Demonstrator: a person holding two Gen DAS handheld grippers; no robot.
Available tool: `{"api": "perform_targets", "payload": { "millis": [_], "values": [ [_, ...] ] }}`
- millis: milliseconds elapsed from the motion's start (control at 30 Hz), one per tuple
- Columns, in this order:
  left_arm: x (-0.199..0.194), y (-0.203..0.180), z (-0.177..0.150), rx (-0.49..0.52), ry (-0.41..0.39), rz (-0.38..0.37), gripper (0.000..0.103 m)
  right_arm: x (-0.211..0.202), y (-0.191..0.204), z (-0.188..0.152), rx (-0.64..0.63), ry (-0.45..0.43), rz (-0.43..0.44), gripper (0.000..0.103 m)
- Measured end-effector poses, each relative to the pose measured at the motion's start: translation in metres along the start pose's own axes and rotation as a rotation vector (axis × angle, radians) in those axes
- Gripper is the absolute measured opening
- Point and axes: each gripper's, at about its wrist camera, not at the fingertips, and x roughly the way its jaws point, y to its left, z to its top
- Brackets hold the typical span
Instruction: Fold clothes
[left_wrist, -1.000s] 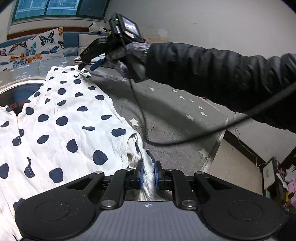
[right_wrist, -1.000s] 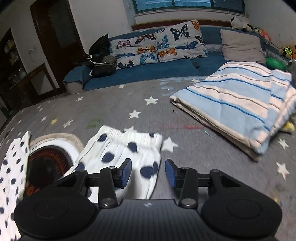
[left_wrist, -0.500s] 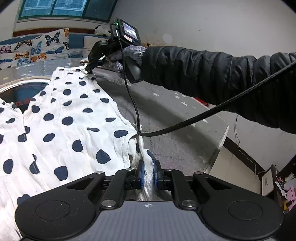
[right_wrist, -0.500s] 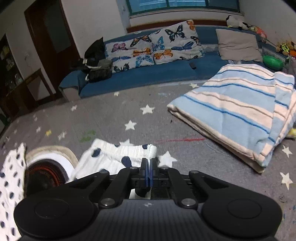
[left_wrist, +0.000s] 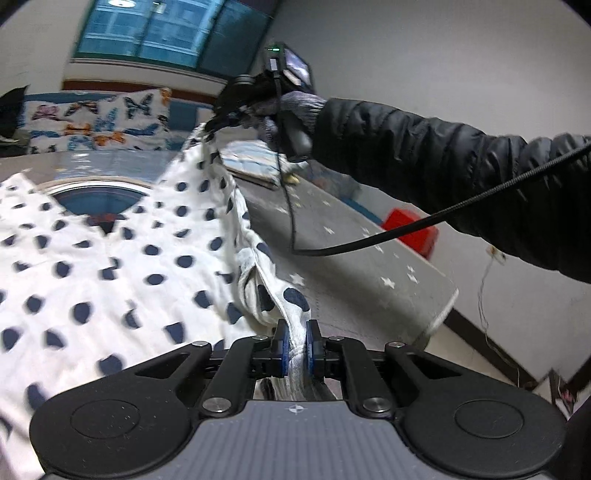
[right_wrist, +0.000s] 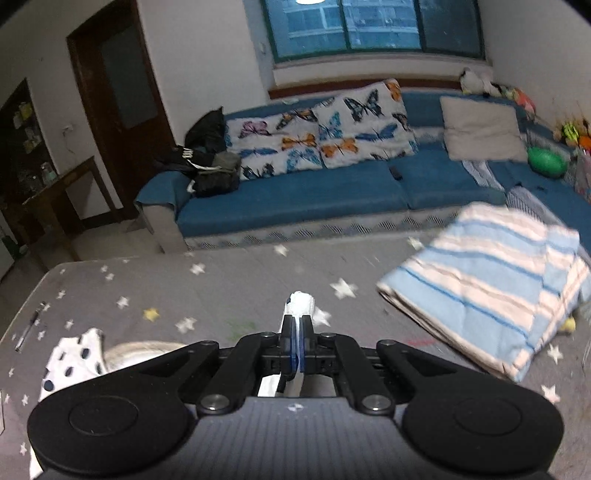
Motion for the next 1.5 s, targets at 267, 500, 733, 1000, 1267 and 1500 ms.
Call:
{"api": "perform_targets", "payload": {
  "millis": [267, 500, 733, 1000, 1267, 1500],
  "values": [
    [-0.06, 0.021, -0.012, -0.151, -0.136, 0.065, 0.009, -0.001, 0.088, 0.029, -0.083, -0.037, 0.047, 0.001],
    [-0.099, 0.035, -0.024, -0.239, -0.214, 0.112, 0.009, 0.024, 0.185, 0.039, -0.179, -0.032, 0.106, 0.001],
    [-0.124, 0.048, -0.041, -0.324, -0.24, 0.156, 0.009, 0.067, 0.269, 0.027, -0.238, 0.022, 0.156, 0.001],
    [-0.136, 0.061, -0.055, -0.413, -0.241, 0.198, 0.009, 0.104, 0.339, -0.008, -0.291, 0.092, 0.219, 0.002],
    [-0.136, 0.064, -0.06, -0.448, -0.223, 0.208, 0.009, 0.105, 0.37, -0.028, -0.323, 0.133, 0.281, 0.009],
    [-0.13, 0.065, -0.06, -0.437, -0.197, 0.213, 0.012, 0.074, 0.348, -0.005, -0.34, 0.09, 0.259, 0.01]
  ]
}}
